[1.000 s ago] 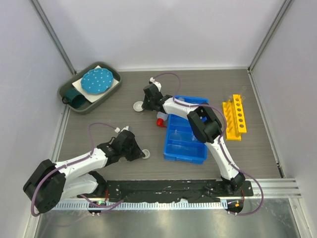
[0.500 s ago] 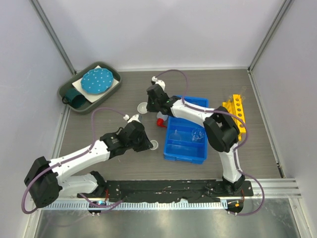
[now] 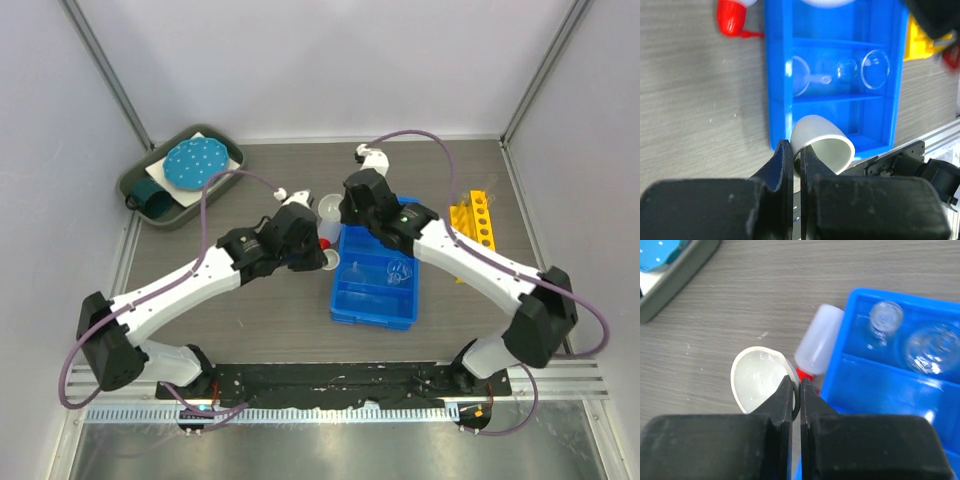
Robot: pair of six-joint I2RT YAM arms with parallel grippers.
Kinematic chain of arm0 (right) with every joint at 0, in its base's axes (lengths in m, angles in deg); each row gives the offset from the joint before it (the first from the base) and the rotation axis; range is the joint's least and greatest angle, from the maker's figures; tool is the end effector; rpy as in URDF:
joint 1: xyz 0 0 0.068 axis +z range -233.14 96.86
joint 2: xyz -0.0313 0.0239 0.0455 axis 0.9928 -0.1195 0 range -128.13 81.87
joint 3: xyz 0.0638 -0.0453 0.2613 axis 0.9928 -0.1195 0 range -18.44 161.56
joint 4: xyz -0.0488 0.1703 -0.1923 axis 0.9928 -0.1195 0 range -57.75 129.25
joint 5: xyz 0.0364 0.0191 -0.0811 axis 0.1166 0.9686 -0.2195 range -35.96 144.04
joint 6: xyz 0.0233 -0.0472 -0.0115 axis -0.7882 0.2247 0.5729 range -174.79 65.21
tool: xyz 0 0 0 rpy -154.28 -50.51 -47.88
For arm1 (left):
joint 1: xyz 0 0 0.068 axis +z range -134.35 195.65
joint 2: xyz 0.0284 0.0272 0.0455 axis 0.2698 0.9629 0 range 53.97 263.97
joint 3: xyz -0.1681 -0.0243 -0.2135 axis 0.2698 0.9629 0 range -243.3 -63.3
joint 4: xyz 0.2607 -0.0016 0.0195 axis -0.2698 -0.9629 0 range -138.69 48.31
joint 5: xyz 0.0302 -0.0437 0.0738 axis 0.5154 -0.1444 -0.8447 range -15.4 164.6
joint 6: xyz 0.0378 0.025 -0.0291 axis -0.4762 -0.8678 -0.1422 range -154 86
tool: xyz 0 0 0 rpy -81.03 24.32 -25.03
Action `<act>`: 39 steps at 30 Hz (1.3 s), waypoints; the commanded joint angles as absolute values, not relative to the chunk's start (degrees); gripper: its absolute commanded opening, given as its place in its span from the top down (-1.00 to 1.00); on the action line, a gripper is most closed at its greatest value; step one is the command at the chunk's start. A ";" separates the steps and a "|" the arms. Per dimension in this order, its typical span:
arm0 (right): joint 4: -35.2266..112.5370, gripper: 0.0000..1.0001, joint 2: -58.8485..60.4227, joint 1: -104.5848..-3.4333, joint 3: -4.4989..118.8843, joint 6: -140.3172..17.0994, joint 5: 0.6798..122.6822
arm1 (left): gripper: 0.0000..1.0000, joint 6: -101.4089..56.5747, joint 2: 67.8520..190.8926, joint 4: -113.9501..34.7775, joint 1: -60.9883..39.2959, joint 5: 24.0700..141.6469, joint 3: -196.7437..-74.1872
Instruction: Organize the chemistry lab equipment
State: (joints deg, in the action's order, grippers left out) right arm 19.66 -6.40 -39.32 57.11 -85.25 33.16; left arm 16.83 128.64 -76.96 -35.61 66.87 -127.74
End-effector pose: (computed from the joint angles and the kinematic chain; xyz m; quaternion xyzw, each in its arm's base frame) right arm 0.2647 0.2366 0.3246 -0.0133 0.8657 0.1599 0.4741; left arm 0.1780 -0.2143 0.3057 -0.0220 0.9235 -0.2545 0.2860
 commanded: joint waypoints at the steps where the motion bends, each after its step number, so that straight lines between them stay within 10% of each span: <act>1: 14.38 0.99 1.61 -39.10 52.32 -84.33 27.15 | 1.00 10.75 134.20 -80.54 -35.85 65.63 -137.53; 20: 5.76 0.99 18.58 -47.52 38.26 -81.78 25.37 | 1.00 2.66 160.04 -81.86 -33.13 71.43 -159.71; 39: 15.08 0.99 11.21 -56.33 33.41 -79.40 36.02 | 1.00 1.07 169.71 -75.88 -27.59 76.70 -161.82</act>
State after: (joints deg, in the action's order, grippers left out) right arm 10.91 12.35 -55.98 32.06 -80.22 34.53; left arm 2.62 168.57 -78.70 -28.77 74.98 -158.56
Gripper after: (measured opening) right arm 0.075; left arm 0.046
